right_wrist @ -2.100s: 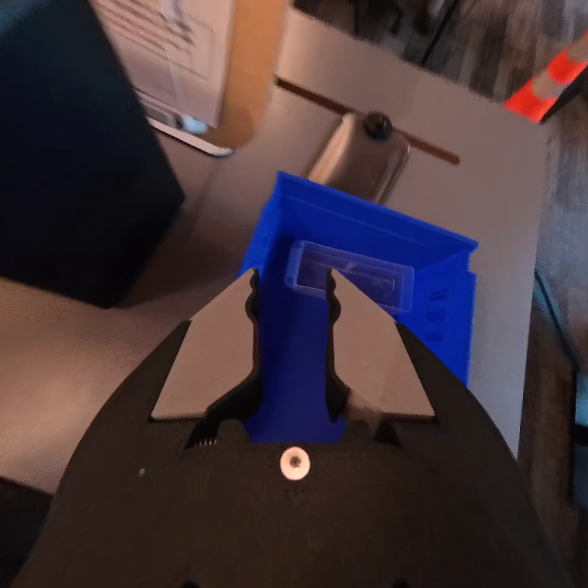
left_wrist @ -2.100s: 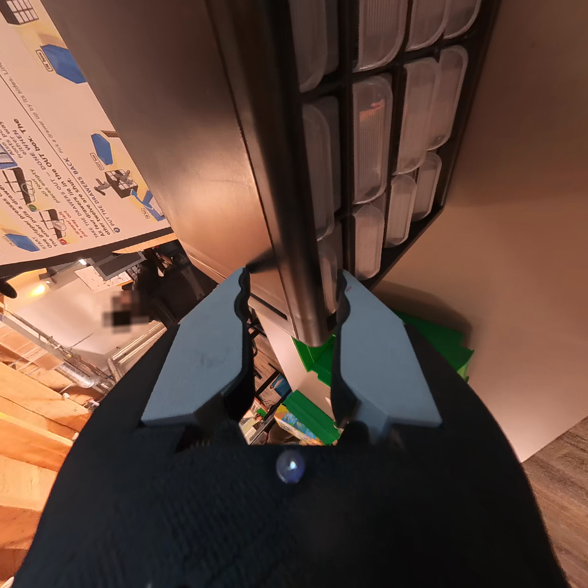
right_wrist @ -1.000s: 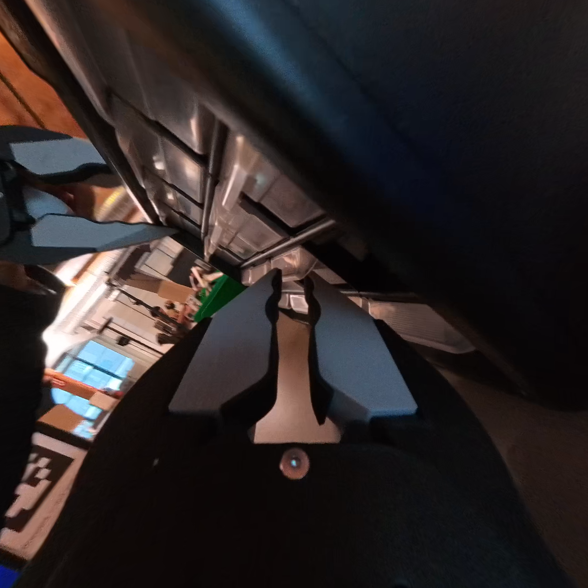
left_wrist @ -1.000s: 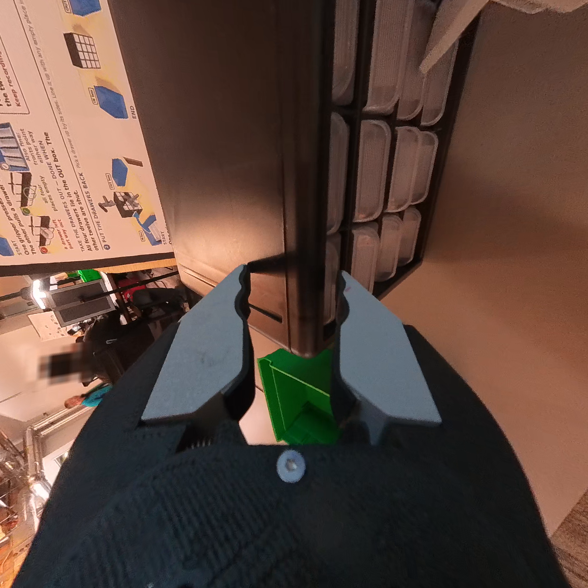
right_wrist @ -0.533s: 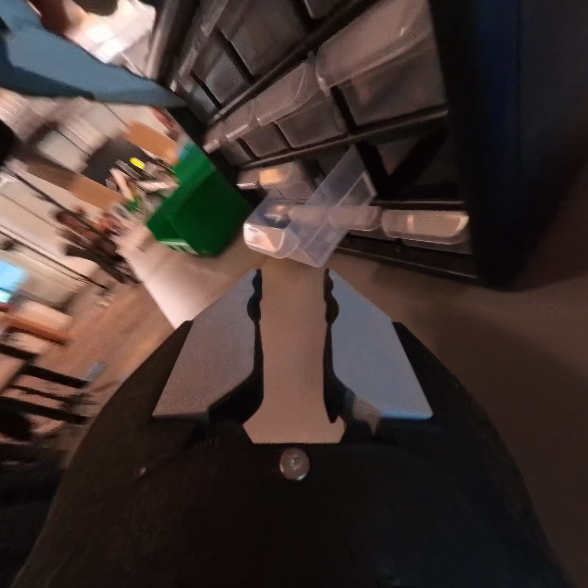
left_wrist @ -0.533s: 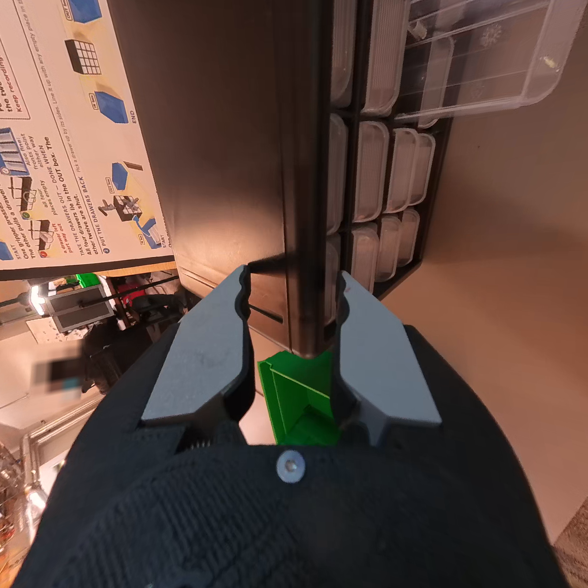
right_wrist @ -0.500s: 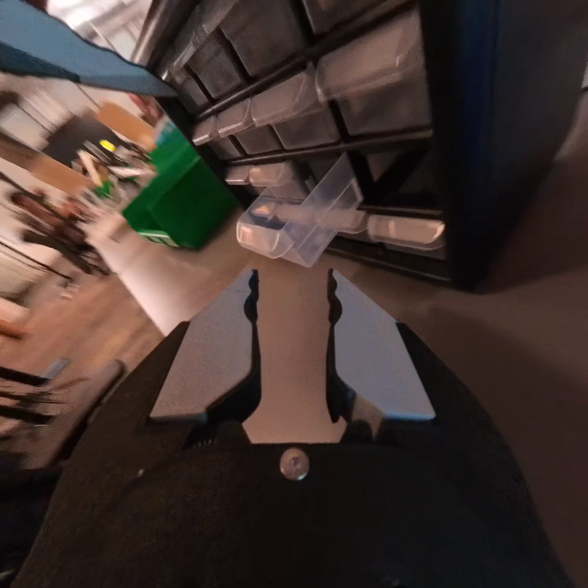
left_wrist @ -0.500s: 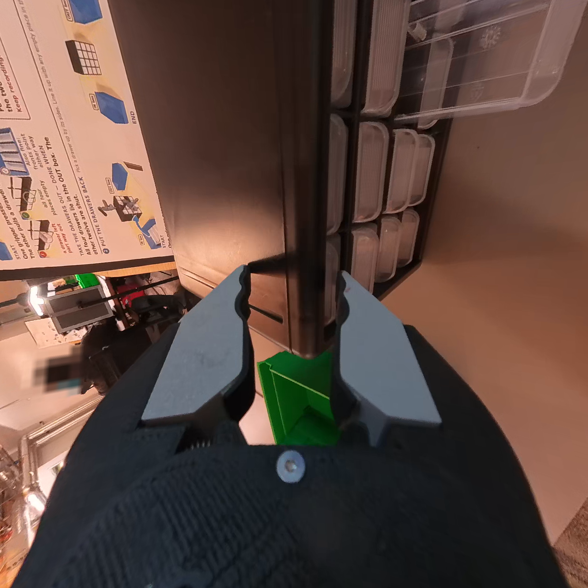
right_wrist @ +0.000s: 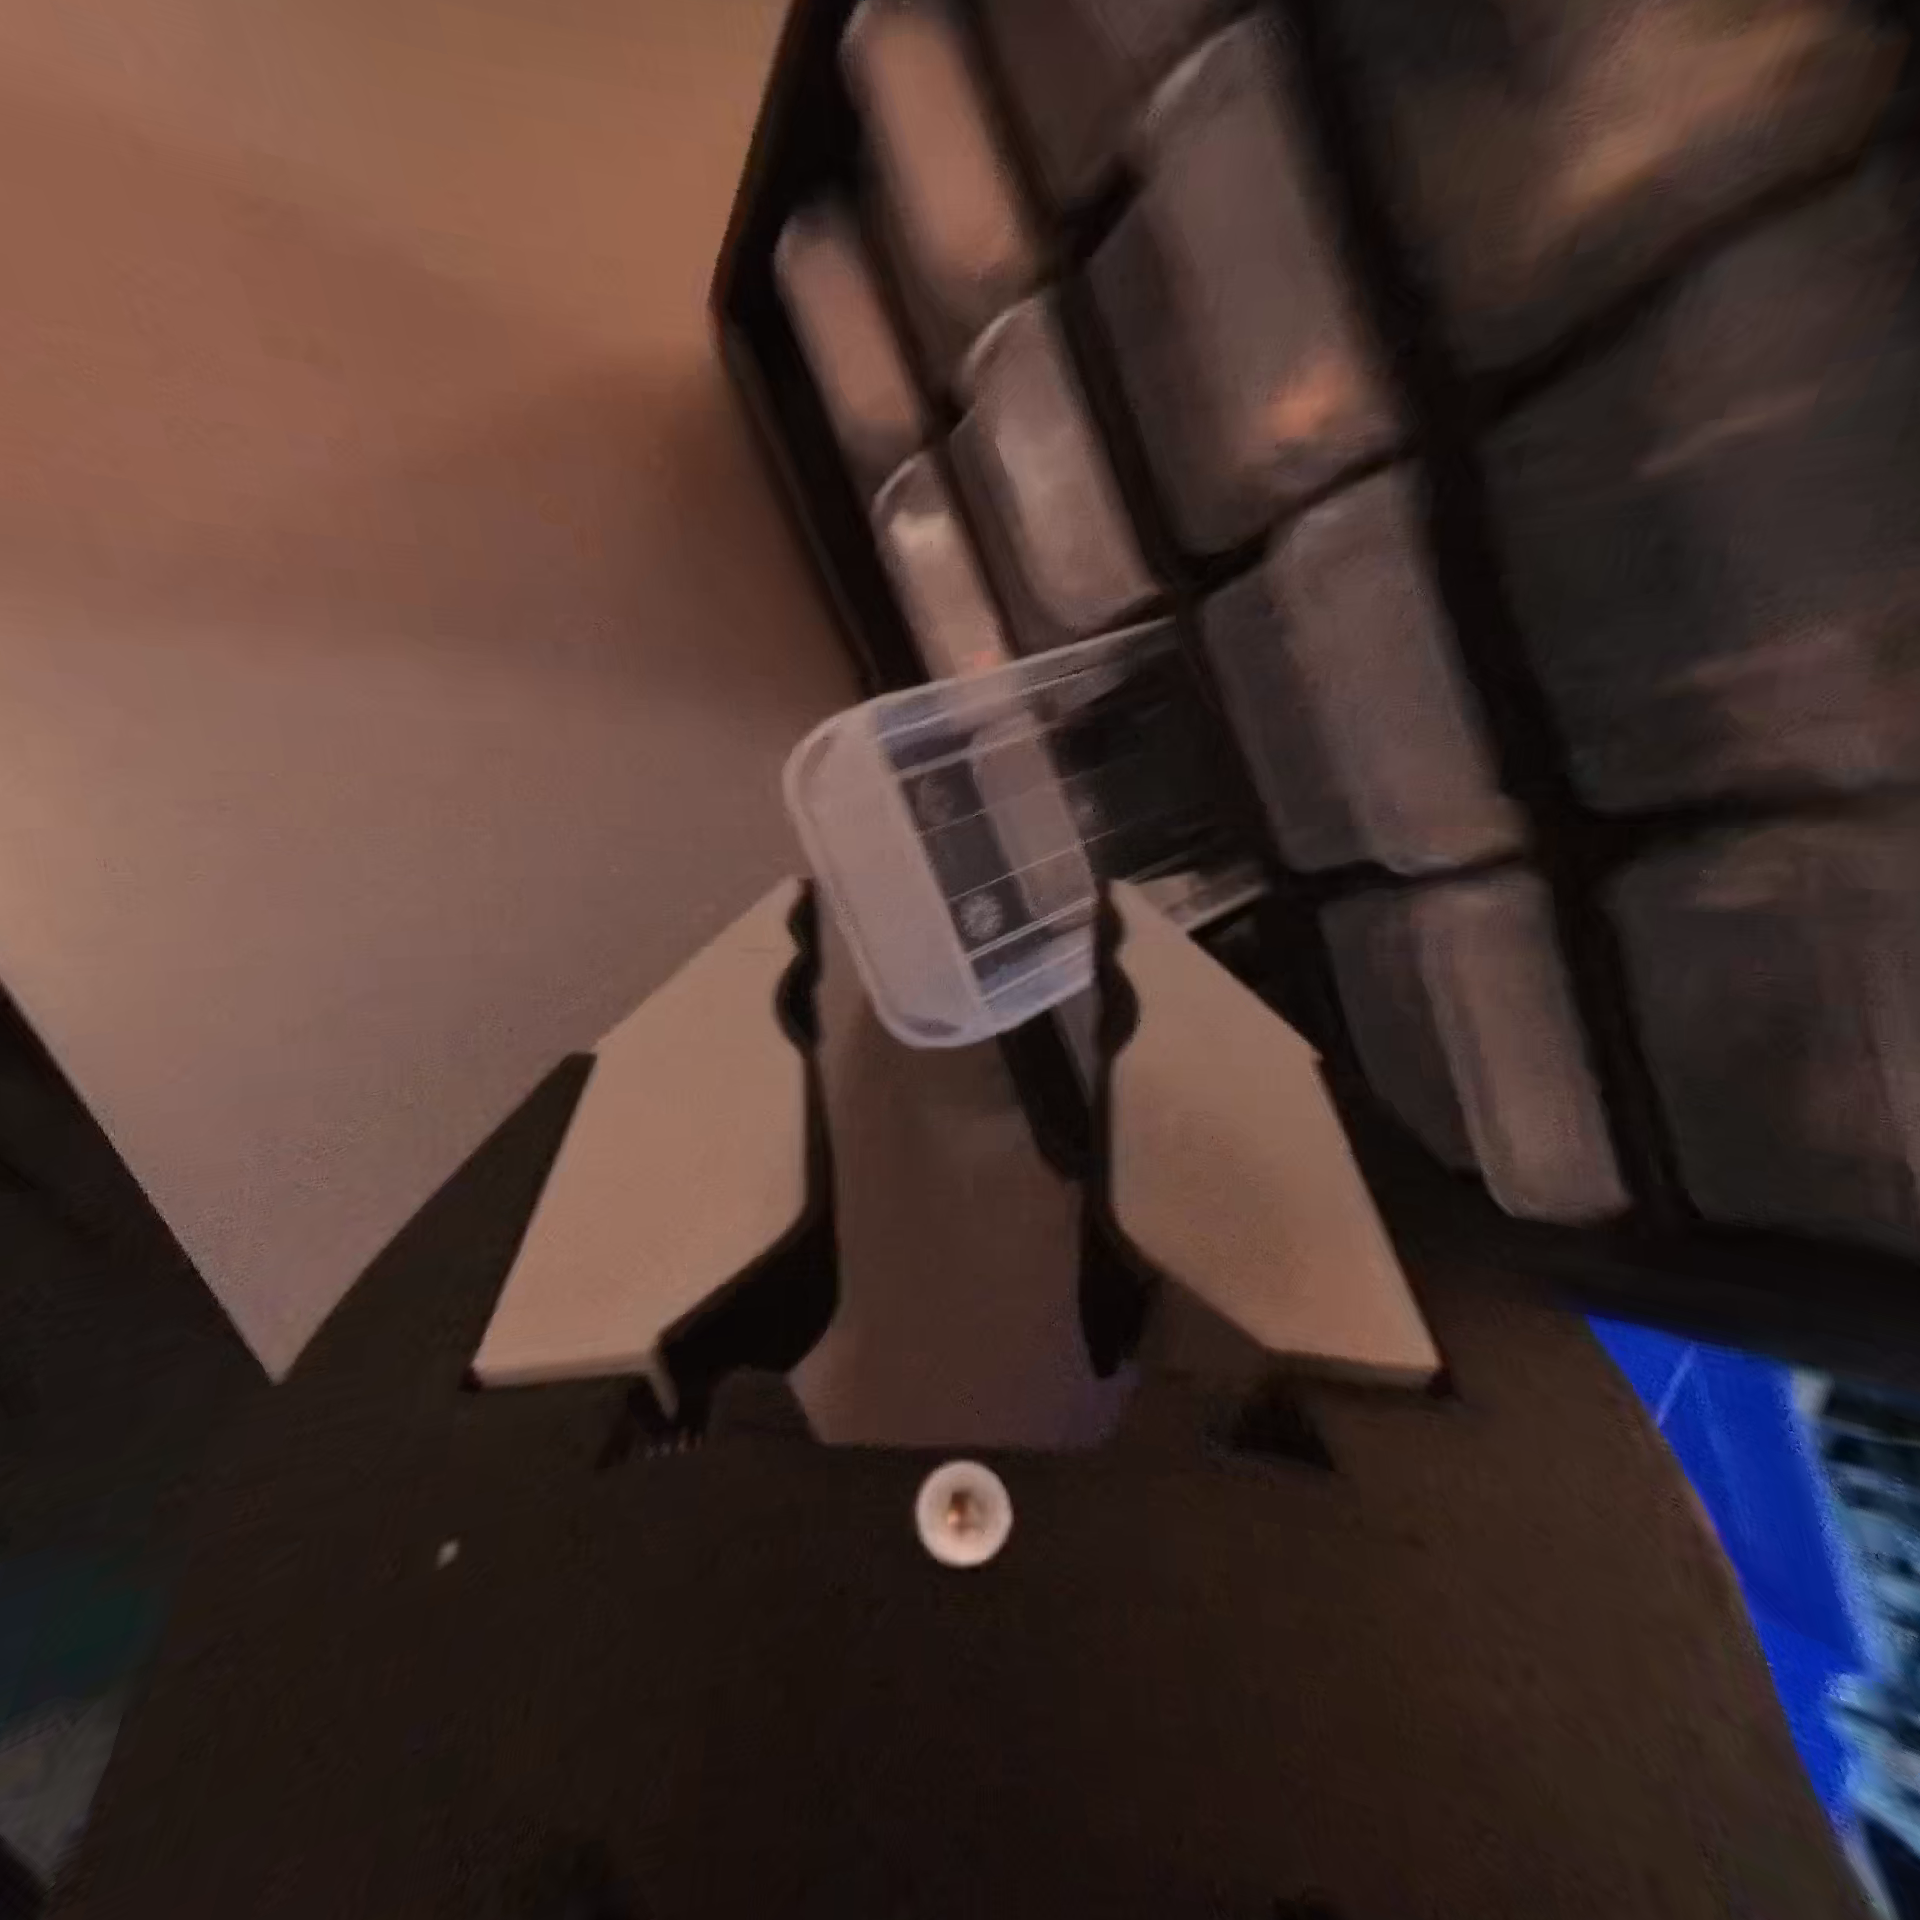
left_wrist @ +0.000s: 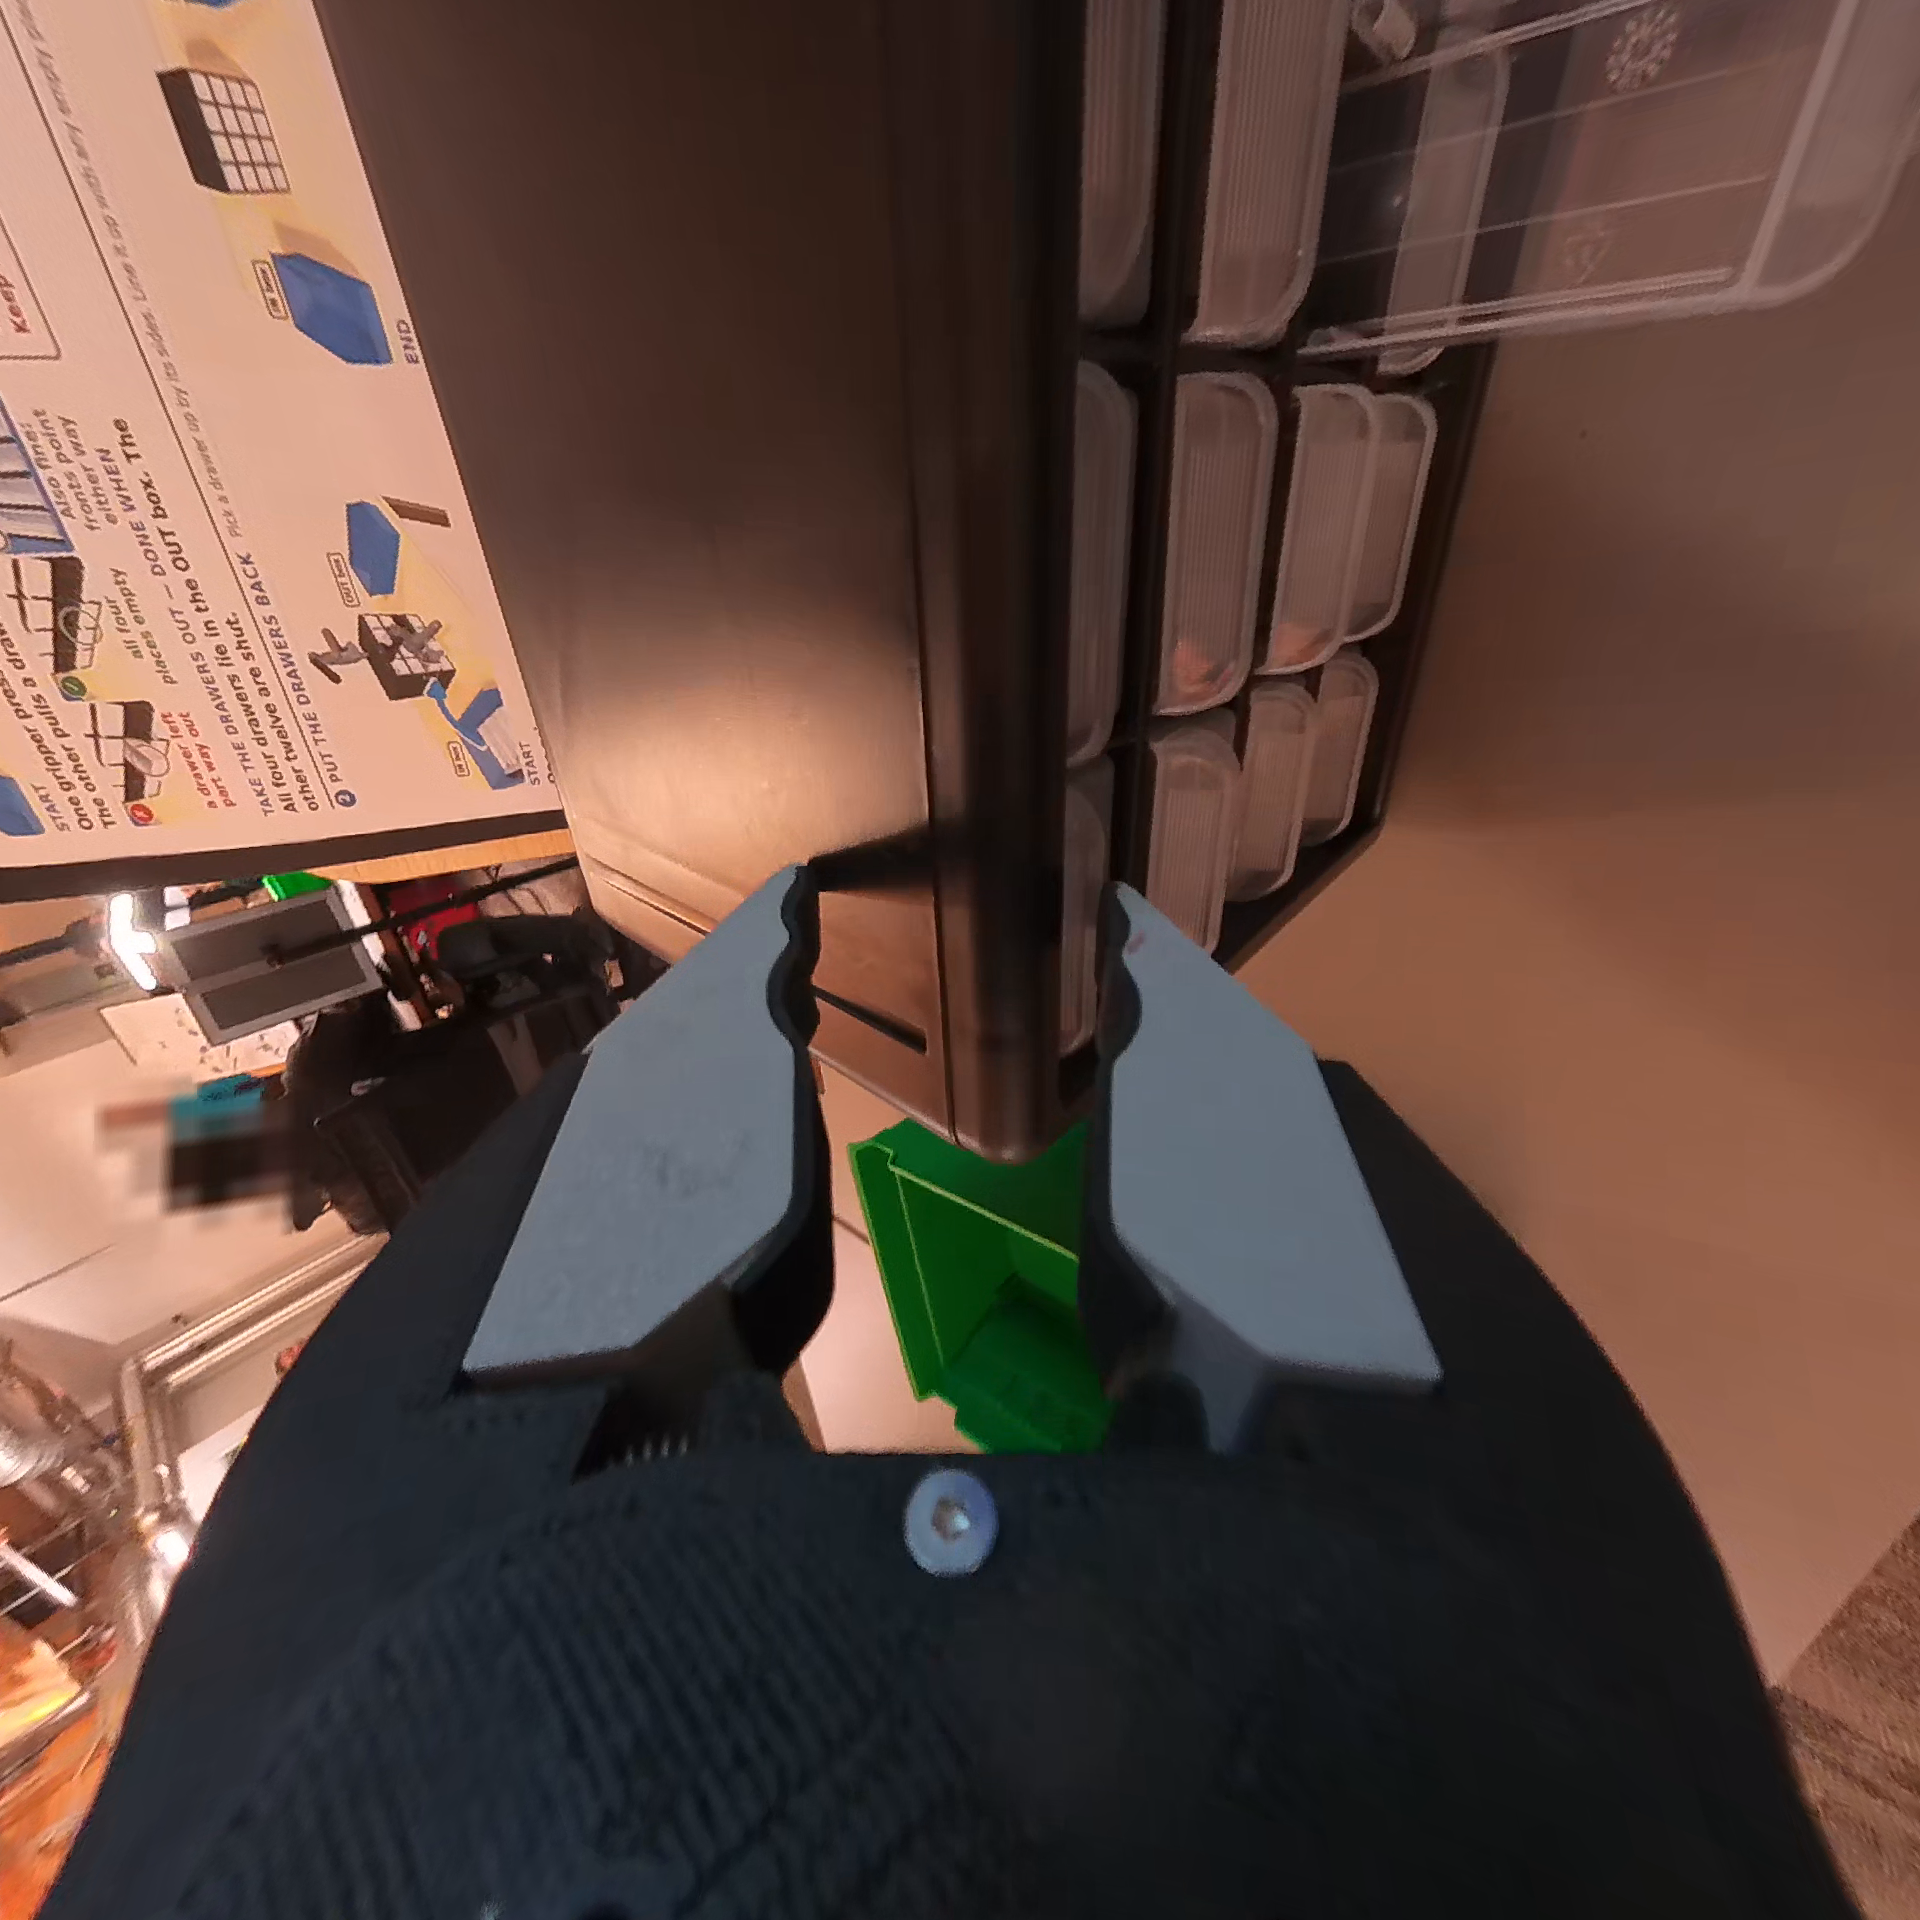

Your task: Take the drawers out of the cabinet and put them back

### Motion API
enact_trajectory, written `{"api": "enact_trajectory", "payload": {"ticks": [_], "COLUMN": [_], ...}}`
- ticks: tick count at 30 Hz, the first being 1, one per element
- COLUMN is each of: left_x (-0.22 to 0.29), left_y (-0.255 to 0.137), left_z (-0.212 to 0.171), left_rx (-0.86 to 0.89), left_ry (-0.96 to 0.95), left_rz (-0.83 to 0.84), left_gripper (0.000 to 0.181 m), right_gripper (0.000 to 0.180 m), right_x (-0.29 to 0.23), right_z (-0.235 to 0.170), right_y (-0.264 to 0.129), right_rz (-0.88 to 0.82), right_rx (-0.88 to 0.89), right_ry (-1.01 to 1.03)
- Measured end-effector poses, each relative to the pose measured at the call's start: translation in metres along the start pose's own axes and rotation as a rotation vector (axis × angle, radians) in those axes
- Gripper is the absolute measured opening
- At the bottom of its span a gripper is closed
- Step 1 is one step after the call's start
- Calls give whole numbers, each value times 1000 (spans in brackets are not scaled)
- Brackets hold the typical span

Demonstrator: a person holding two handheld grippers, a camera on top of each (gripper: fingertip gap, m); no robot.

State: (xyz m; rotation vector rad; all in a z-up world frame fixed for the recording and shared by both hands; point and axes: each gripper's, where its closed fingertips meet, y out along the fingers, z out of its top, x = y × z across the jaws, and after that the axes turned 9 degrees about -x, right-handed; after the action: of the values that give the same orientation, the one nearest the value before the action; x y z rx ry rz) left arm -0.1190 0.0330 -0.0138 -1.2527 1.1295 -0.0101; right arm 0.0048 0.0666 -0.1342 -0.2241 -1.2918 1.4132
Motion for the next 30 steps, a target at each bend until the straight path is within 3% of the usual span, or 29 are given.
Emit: {"api": "enact_trajectory", "payload": {"ticks": [1, 3, 6, 15, 18, 20, 27, 30], "left_x": [0, 0, 0, 0, 0, 0, 0, 0], "left_y": [0, 0, 0, 0, 0, 0, 0, 0], "left_z": [0, 0, 0, 0, 0, 0, 1, 1], "left_rx": [-4, -6, 1, 11, 19, 23, 35, 59], "left_ry": [-1, -5, -7, -8, -14, -17, -17, -26], "left_rz": [2, 7, 8, 2, 3, 5, 8, 4], "left_gripper": [52, 52, 52, 52, 52, 52, 52, 52], "right_gripper": [31, 35, 23, 13, 12, 12, 13, 13], "right_x": [-1, 2, -6, -68, -100, -109, -69, -11], "right_z": [-5, -5, -7, -17, -9, -6, -22, -50], "right_y": [8, 14, 9, -43, -72, -88, -134, -151], "right_rz": [-36, -124, -96, 258, 461, 501, 418, 223], "right_rx": [-63, -125, -201, -216, -163, -115, 0, 4], "right_ry": [-73, -173, -228, -245, -235, -261, -106, 46]}}
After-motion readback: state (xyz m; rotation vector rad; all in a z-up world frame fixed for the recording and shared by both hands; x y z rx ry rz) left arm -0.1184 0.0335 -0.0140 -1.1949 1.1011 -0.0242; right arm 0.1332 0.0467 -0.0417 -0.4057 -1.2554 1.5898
